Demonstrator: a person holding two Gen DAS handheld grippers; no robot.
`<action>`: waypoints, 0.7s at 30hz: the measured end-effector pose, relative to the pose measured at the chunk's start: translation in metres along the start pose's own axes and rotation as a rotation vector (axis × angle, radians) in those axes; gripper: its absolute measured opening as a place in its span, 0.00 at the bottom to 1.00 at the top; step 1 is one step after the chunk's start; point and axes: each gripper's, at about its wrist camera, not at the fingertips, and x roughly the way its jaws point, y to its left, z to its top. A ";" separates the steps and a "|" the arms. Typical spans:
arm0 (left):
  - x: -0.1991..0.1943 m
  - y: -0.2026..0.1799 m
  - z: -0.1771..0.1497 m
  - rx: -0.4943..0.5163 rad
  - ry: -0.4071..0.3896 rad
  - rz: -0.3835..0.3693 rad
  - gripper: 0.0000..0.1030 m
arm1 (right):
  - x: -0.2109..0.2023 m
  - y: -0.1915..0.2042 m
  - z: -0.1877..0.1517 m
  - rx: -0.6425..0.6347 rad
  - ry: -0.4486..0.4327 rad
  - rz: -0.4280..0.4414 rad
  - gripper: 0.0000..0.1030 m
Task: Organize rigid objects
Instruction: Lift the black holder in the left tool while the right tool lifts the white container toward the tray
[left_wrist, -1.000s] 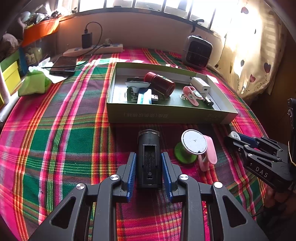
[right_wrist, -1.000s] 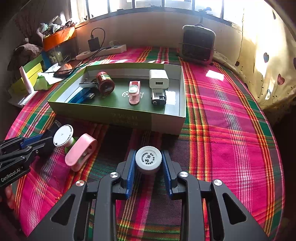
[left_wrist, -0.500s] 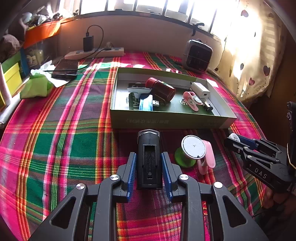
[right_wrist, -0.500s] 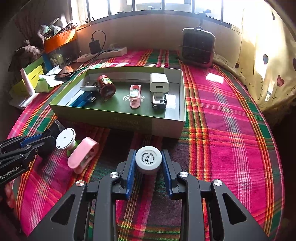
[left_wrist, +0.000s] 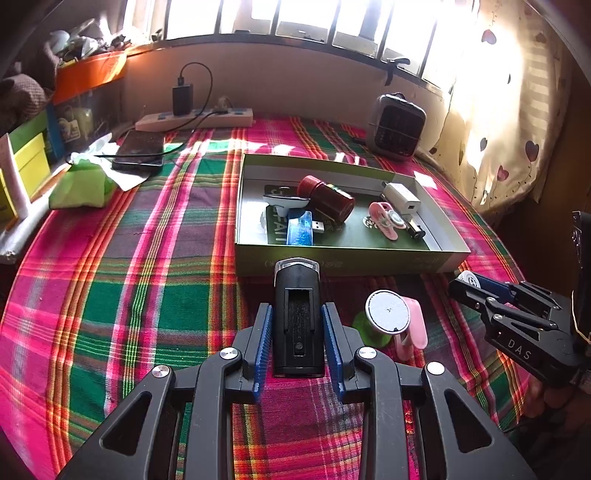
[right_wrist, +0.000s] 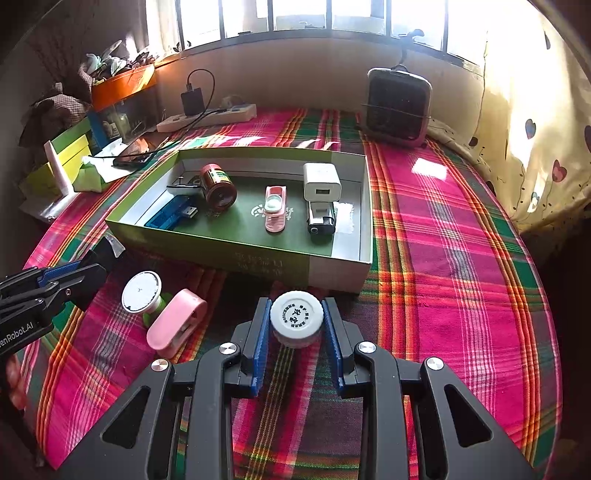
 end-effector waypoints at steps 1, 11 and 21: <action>0.000 0.000 0.001 0.000 -0.002 -0.001 0.25 | 0.000 0.000 0.001 0.000 -0.002 0.000 0.28; -0.005 0.002 0.008 0.001 -0.023 -0.003 0.25 | -0.004 0.002 0.010 -0.005 -0.020 -0.005 0.28; -0.007 0.007 0.021 0.006 -0.040 0.007 0.25 | -0.008 0.005 0.022 -0.016 -0.046 0.001 0.28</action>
